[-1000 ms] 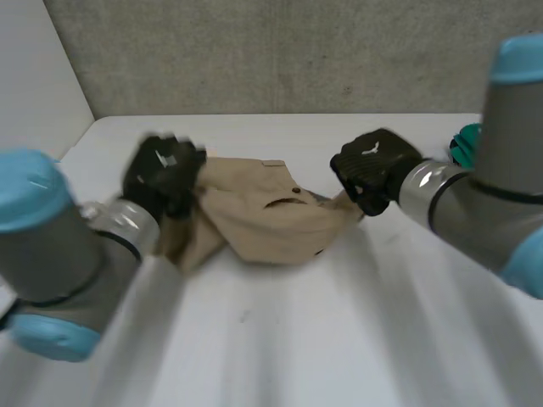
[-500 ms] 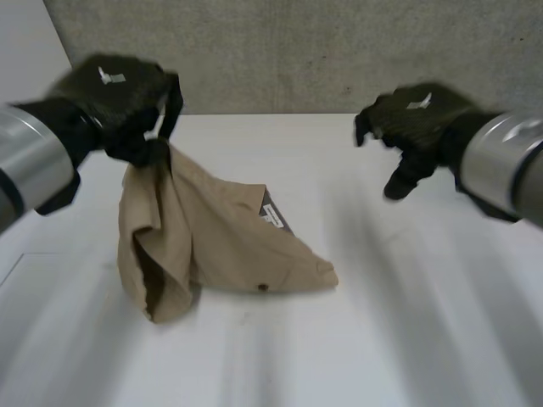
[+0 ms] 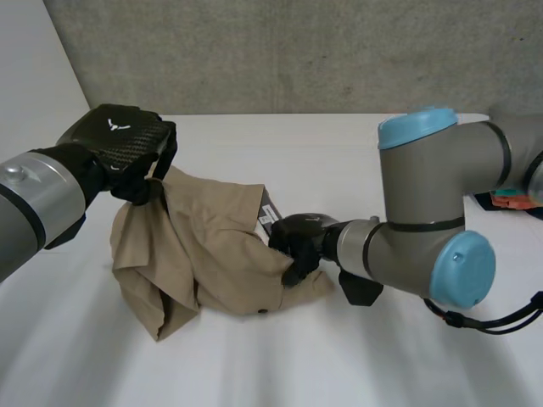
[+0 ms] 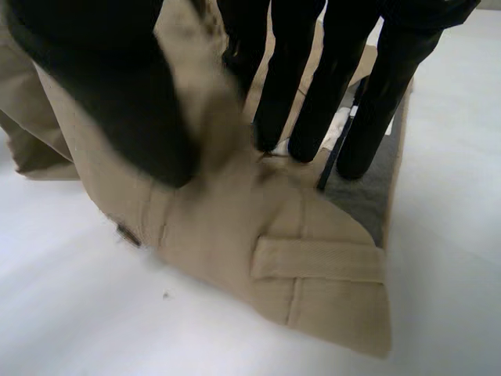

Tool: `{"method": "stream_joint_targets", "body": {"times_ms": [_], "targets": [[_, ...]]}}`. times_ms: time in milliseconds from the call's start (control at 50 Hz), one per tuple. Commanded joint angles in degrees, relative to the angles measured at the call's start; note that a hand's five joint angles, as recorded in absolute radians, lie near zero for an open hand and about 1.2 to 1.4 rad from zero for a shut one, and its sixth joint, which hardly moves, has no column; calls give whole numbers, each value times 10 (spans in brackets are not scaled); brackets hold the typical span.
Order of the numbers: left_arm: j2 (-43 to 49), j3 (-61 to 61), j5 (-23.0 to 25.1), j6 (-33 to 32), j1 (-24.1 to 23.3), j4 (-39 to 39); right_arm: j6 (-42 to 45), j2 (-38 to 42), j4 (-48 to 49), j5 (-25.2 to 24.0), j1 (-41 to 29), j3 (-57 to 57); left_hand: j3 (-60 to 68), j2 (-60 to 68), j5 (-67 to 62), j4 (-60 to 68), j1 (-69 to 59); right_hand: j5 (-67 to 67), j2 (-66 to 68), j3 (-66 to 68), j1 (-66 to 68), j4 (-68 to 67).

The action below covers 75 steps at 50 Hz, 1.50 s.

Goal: Fold the laundry.

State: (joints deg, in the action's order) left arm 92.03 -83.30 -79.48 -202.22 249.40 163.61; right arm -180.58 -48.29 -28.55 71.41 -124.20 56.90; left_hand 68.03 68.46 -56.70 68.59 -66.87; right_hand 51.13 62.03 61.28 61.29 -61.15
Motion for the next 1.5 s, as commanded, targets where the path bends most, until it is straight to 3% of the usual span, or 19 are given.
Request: {"method": "stream_joint_targets", "body": {"times_ms": [20, 80, 180, 260, 380, 540, 620, 700, 780, 860, 1000, 1200, 1320, 1420, 1500], "targets": [[-9, -12, 3, 4, 8, 0, 79, -40, 3, 62, 10, 14, 120, 115, -133, 114, -131, 189, 180, 187, 187, -188], [-6, -21, 6, 1, 10, 0, 127, -92, 12, 80, 18, 38, 120, 115, -133, 114, -131, 189, 180, 187, 187, -188], [25, -33, 24, -3, 16, -5, 259, -245, 32, 77, 32, 95, 120, 115, -133, 114, -131, 189, 180, 187, 187, -188], [67, -29, 37, 0, 15, -11, 317, -304, 31, 86, 30, 126, 120, 115, -133, 114, -131, 189, 180, 187, 187, -188], [134, -5, 41, 2, -4, -1, 357, -298, -1, 116, 14, 144, 120, 115, -133, 114, -131, 189, 180, 187, 187, -188], [228, 95, 2, -2, -20, 43, 417, -216, 1, 179, 2, 97, 120, 115, -133, 114, -131, 189, 180, 187, 187, -188], [254, 214, -34, -7, -17, 96, 375, -168, 116, 181, 3, 38, 120, 115, -133, 114, -131, 189, 180, 187, 187, -188], [246, 321, -55, -5, -18, 173, 305, -147, 316, 192, 10, -38, 120, 115, -133, 114, -131, 189, 180, 187, 187, -188], [231, 392, -68, -4, -18, 260, 290, -151, 483, 208, 15, -82, 120, 115, -133, 114, -131, 189, 180, 187, 187, -188], [205, 415, -75, -6, -17, 330, 299, -160, 554, 212, 18, -94, 120, 115, -133, 114, -131, 189, 180, 187, 187, -188], [155, 332, -67, -6, -16, 306, 299, -176, 523, 189, 26, -48, 120, 115, -133, 114, -131, 189, 180, 187, 187, -188], [135, 45, -44, -7, -34, 289, 302, -204, 480, 134, 47, 181, 120, 115, -133, 114, -131, 189, 180, 187, 187, -188], [229, -66, -48, -25, -39, 329, 347, -145, 458, 75, 63, 319, 120, 115, -133, 114, -131, 189, 180, 187, 187, -188], [266, -77, -49, -44, -42, 311, 385, -129, 444, 76, 75, 350, 120, 115, -133, 114, -131, 189, 180, 187, 187, -188], [256, -82, -45, -52, -49, 298, 386, -138, 420, 75, 76, 359, -263, -267, 250, -269, 251, 189, 180, 187, 187, -188]]}}
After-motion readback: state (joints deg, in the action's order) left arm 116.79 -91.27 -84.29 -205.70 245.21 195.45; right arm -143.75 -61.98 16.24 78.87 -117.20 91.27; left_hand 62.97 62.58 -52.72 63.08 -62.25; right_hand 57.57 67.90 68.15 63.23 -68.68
